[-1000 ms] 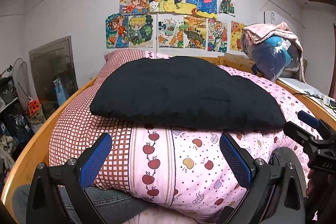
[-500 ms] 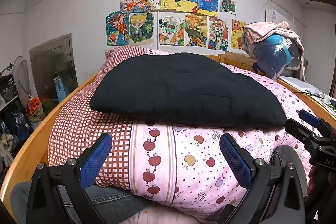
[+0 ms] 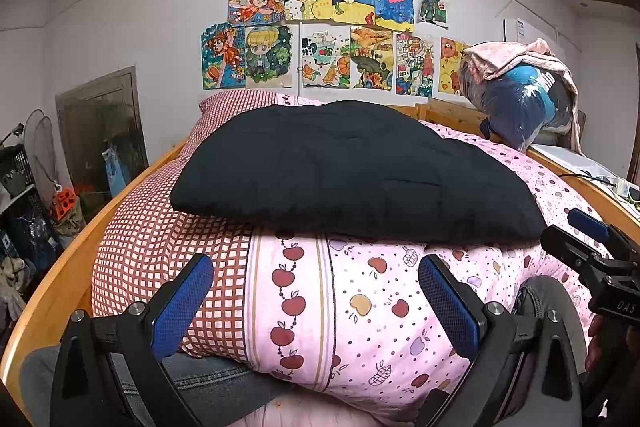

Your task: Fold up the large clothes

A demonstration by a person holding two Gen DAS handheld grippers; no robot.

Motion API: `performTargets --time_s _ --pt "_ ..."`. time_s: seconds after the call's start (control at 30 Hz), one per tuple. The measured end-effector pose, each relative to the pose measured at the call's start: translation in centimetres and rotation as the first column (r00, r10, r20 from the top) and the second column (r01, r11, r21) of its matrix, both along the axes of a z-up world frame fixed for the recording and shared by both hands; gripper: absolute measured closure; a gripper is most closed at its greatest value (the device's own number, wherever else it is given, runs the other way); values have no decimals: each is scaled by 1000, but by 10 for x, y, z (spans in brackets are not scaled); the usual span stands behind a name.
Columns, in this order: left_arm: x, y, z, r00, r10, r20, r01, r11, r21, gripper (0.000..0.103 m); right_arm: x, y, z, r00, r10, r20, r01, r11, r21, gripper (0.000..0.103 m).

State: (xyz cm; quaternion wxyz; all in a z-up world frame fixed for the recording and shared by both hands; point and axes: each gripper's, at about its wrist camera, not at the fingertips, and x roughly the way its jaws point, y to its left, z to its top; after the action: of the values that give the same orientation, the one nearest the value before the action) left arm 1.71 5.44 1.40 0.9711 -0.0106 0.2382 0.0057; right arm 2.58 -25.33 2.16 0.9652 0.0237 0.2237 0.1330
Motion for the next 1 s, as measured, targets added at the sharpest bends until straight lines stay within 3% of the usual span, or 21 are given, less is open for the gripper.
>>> performTargets --time_s 1.0 --pt "0 1 -1 1000 -1 0 1 1000 2 0 0 3 0 1000 -3 -1 3 1000 1 2"
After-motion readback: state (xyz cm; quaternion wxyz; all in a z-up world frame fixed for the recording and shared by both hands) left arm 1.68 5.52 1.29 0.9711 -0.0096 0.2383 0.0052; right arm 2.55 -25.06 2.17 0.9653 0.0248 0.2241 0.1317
